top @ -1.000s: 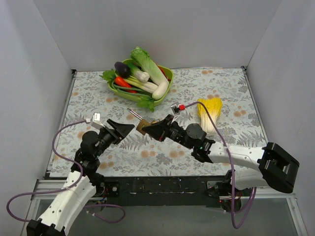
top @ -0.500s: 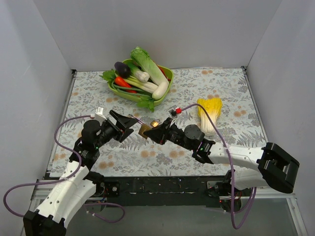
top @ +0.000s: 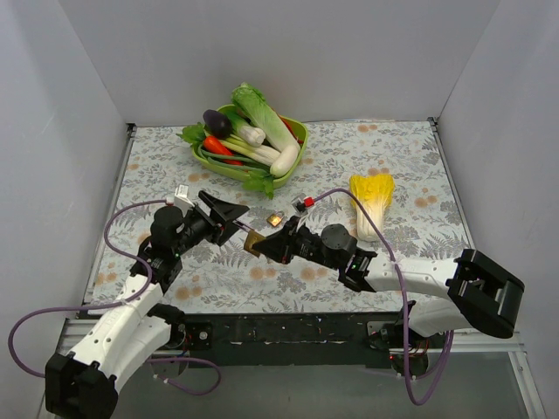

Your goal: Unlock with the key

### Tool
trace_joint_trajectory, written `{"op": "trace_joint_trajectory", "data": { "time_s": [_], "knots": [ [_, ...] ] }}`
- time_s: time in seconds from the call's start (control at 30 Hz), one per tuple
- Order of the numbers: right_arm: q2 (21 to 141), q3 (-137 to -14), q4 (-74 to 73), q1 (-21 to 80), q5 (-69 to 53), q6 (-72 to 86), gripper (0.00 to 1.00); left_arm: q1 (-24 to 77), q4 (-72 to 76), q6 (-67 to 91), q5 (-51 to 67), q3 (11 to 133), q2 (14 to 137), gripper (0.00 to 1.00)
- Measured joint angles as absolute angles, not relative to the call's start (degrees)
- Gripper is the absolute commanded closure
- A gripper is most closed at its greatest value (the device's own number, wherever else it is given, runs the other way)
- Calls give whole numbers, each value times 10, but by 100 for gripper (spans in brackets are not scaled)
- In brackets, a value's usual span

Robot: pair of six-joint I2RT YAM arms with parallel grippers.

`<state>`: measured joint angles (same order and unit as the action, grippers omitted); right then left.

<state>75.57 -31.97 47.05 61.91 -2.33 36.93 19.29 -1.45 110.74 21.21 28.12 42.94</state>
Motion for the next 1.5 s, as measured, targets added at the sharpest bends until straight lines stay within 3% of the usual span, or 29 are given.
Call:
{"op": "trace_joint_trajectory", "data": {
  "time_s": [0.13, 0.63, 1.2, 1.5],
  "knots": [
    [756, -316, 473, 619, -32, 377, 99, 193, -13, 1098, 213, 281, 449, 38],
    [785, -306, 529, 619, -53, 425, 99, 193, 47, 1058, 234, 263, 448, 53],
    [860, -265, 588, 620, -48, 529, 99, 193, 166, 1033, 206, 90, 372, 54],
    [911, -260, 612, 620, -36, 564, 99, 193, 138, 989, 160, 83, 381, 53]
  ]
}}
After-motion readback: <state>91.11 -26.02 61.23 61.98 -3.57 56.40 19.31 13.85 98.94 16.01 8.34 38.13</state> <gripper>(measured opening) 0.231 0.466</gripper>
